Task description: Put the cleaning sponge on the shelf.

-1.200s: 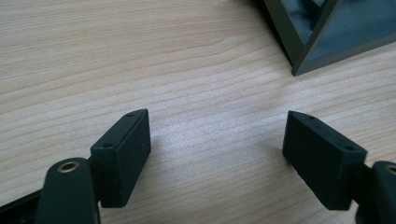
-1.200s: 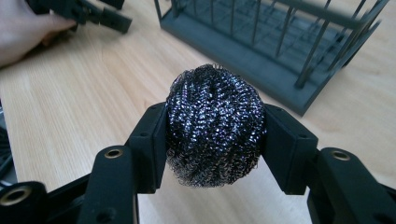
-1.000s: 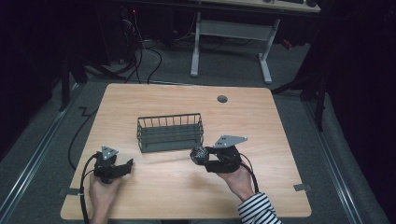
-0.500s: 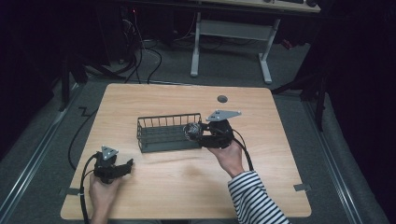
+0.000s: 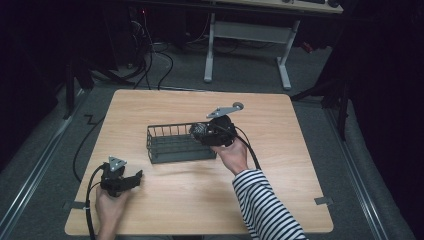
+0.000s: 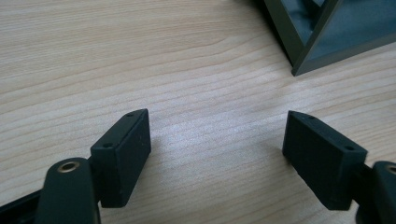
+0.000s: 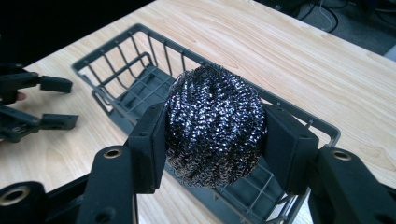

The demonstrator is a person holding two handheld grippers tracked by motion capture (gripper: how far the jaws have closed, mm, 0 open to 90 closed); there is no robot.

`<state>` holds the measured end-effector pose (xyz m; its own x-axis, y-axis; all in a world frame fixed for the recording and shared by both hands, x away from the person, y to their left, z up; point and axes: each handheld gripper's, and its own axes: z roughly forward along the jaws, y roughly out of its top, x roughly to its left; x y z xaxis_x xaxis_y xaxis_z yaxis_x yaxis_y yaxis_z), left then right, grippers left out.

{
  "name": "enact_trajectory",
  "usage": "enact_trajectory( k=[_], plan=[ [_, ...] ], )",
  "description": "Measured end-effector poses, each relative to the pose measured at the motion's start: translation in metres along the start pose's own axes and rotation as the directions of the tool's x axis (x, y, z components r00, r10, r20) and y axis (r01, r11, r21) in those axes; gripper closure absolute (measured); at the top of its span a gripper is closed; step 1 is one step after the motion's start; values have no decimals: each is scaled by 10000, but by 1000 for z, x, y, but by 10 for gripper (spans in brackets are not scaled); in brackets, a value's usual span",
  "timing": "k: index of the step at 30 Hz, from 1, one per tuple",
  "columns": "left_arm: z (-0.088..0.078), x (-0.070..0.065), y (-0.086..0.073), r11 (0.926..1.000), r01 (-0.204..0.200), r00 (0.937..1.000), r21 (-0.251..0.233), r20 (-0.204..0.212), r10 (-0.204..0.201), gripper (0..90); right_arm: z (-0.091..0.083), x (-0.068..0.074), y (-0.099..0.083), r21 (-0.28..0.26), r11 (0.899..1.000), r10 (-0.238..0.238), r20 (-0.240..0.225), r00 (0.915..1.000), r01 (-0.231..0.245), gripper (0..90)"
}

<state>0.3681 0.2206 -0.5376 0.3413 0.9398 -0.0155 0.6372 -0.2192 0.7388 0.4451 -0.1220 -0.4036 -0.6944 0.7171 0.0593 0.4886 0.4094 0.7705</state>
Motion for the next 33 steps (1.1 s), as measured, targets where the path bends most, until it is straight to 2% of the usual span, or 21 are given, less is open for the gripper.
enact_trajectory(
  k=[9, 12, 18, 25, 33],
  plan=[
    [0, 0, 0, 10000, 3, 10000, -1, -1, -3, 241, 22, -7, -2, 591, 9977, 325, 258, 9991, -340, 447],
    [0, 0, 0, 10000, 4, 10000, -2, -2, -4, 241, 29, -10, -4, 716, 9949, 699, 98, 9975, -704, 442],
    [0, 0, 0, 10000, 4, 10000, -2, -2, -4, 241, 36, -12, -6, 769, 9937, 791, 323, 9963, -814, 409],
    [0, 0, 0, 10000, 11, 10000, -6, 4, -11, 241, 32, -14, -8, 532, 9957, 754, 19, 9972, -754, 341],
    [0, 0, 0, 10000, 17, 10000, -10, 0, -17, 241, 14, -12, -10, 16, 9989, 477, -108, 9988, -477, 352]
  ],
)
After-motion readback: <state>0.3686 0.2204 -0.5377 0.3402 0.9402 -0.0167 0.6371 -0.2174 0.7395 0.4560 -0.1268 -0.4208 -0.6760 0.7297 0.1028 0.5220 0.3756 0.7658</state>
